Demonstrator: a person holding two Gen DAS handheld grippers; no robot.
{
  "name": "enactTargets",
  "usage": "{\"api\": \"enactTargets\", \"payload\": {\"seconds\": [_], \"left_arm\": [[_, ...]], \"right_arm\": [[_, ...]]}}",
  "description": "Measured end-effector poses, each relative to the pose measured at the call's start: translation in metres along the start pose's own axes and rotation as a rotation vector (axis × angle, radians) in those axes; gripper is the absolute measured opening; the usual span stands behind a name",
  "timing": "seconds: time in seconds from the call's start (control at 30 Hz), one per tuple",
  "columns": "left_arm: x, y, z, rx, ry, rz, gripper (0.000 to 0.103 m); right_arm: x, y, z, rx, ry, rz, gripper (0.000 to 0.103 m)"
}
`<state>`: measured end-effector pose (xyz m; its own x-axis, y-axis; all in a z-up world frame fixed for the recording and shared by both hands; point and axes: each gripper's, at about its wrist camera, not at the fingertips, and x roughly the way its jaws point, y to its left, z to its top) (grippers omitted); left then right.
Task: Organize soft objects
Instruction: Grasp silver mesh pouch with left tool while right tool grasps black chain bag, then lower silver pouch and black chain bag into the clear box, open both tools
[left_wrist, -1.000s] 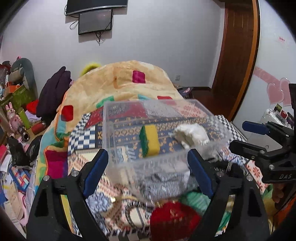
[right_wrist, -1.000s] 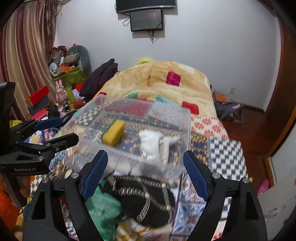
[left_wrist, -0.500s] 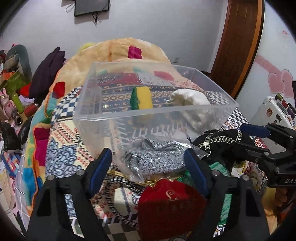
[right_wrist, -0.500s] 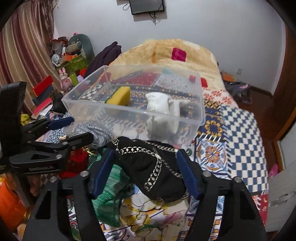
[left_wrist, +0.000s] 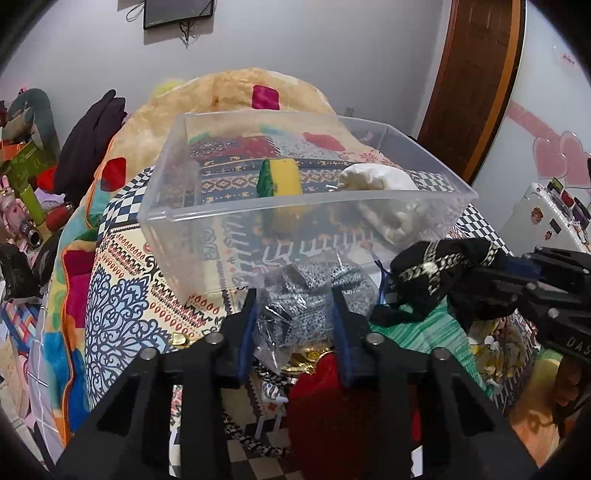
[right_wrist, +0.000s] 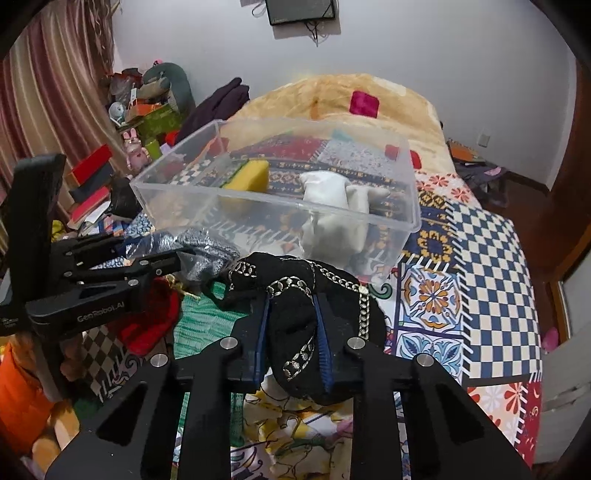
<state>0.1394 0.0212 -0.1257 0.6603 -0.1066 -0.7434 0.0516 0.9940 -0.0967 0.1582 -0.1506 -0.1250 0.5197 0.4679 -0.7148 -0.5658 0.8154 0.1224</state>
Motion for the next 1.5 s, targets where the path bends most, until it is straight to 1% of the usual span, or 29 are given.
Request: {"api": "enactTargets", "payload": {"seconds": [0.13,0.23,0.43,0.57,0.7,0.87,1.03,1.2,1.3,1.5], "left_arm": [[-0.009,0.002,-0.003,-0.005,-0.012,-0.002,0.029],[-0.019,0.002,-0.003,-0.007,-0.031,-0.008,0.028],[-0.051,0.001,0.002,-0.003,-0.107,-0.022,0.028],[-0.075,-0.002,0.010,-0.004,-0.173,-0.035,0.028],[-0.094,-0.007,0.021,0.019,-0.244,-0.012,0.028],[-0.102,-0.006,0.037,0.024,-0.291,0.021,0.028],[-0.093,0.005,0.053,0.009,-0.292,0.049,0.028],[-0.072,0.014,0.064,0.010,-0.263,0.083,0.028],[-0.060,0.019,0.067,0.009,-0.243,0.097,0.028],[-0.033,0.025,0.070,0.006,-0.188,0.097,0.028]], "right_arm": [[-0.015,0.001,0.000,-0.004,-0.041,-0.009,0.019],[-0.026,0.001,0.003,-0.001,-0.071,-0.004,0.019],[-0.050,0.004,0.014,-0.005,-0.143,-0.012,0.019],[-0.065,0.004,0.023,-0.009,-0.195,-0.018,0.019],[-0.074,0.003,0.035,-0.011,-0.241,-0.033,0.019],[-0.076,0.001,0.054,-0.001,-0.294,-0.049,0.019],[-0.064,-0.004,0.074,0.016,-0.318,-0.070,0.019],[-0.047,-0.004,0.088,0.032,-0.309,-0.061,0.019],[-0.034,-0.002,0.092,0.033,-0.291,-0.053,0.019],[-0.002,0.002,0.095,0.017,-0.211,-0.034,0.019]]}}
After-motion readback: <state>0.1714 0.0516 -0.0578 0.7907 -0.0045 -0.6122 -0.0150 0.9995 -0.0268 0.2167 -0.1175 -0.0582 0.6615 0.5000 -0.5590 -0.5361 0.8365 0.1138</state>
